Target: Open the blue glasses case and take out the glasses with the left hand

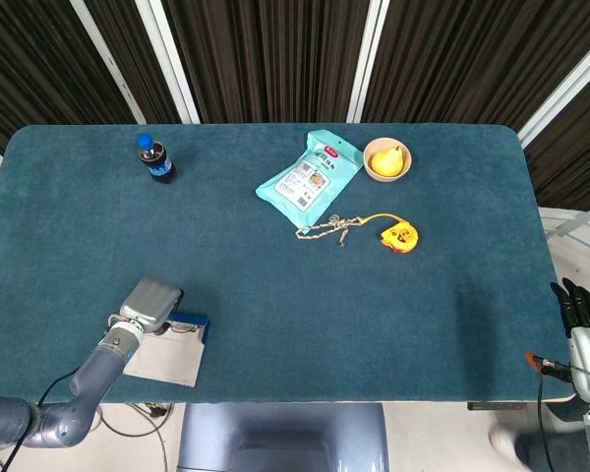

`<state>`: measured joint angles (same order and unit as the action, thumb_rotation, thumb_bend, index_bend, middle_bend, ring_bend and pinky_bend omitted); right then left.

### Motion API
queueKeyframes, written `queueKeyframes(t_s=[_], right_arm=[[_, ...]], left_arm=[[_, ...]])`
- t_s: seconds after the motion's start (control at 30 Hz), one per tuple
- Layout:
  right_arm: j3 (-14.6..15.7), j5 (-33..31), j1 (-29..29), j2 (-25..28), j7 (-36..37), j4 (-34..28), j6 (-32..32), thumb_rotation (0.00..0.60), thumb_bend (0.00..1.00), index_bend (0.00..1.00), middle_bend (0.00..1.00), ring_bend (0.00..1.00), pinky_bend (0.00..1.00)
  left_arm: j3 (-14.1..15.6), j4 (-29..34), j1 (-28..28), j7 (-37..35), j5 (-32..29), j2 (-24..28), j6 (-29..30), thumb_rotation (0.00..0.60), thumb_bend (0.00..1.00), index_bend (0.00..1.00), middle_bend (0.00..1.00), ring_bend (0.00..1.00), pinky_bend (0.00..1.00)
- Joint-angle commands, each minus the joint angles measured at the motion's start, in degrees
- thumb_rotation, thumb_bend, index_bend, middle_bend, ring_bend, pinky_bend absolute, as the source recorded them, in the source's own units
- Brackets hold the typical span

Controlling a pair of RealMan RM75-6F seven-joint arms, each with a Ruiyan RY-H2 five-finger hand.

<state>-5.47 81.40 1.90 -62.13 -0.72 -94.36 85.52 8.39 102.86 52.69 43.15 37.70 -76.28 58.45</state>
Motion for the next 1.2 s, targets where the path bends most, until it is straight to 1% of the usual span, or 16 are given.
queueKeyframes(t_s=[0.03, 0.17, 0.4, 0.7, 0.93, 1.2], right_arm=[[0.0, 0.0, 0.0, 0.0, 0.0, 0.0, 0.0, 0.600, 0.19, 0.00, 0.00, 0.00, 0.21], [0.0, -0.1, 0.0, 0.0, 0.0, 0.0, 0.0, 0.600, 0.19, 0.00, 0.00, 0.00, 0.21], [0.0, 0.1, 0.0, 0.0, 0.0, 0.0, 0.0, 0.600, 0.19, 0.00, 0.00, 0.00, 0.21], [0.0, 0.1, 0.0, 0.0, 0.0, 0.0, 0.0, 0.600, 0.19, 0.00, 0.00, 0.00, 0.21], [0.0, 0.0, 0.0, 0.0, 0.0, 0.0, 0.0, 0.600, 0.19, 0.00, 0.00, 0.00, 0.21], [0.0, -0.1, 0.0, 0.0, 0.0, -0.1, -0.1, 0.600, 0.19, 0.00, 0.00, 0.00, 0.21]], left_arm=[[-0.2, -0.3, -0.1, 0.1, -0.1, -0.4, -0.1, 0.600, 0.25, 0.50, 1.00, 0.91, 0.98], [-0.6, -0.6, -0.2, 0.1, -0.1, -0.7, -0.1, 0.600, 0.25, 0.51, 1.00, 0.91, 0.98], [-0.7, -1.1, -0.5, 0.4, -0.2, -1.0, -0.3, 0.600, 0.25, 0.58, 1.00, 0.91, 0.98], [-1.5, -2.0, -1.1, 0.1, -0.2, -1.2, 0.0, 0.600, 0.26, 0.60, 1.00, 0.91, 0.99], [-3.5, -4.1, -1.2, -1.0, -0.3, -1.8, 0.4, 0.600, 0.26, 0.61, 1.00, 0.92, 0.99], [-6.7, -9.6, 0.0, -0.7, -1.5, -4.1, 0.1, 0.600, 0.26, 0.61, 1.00, 0.92, 0.99]])
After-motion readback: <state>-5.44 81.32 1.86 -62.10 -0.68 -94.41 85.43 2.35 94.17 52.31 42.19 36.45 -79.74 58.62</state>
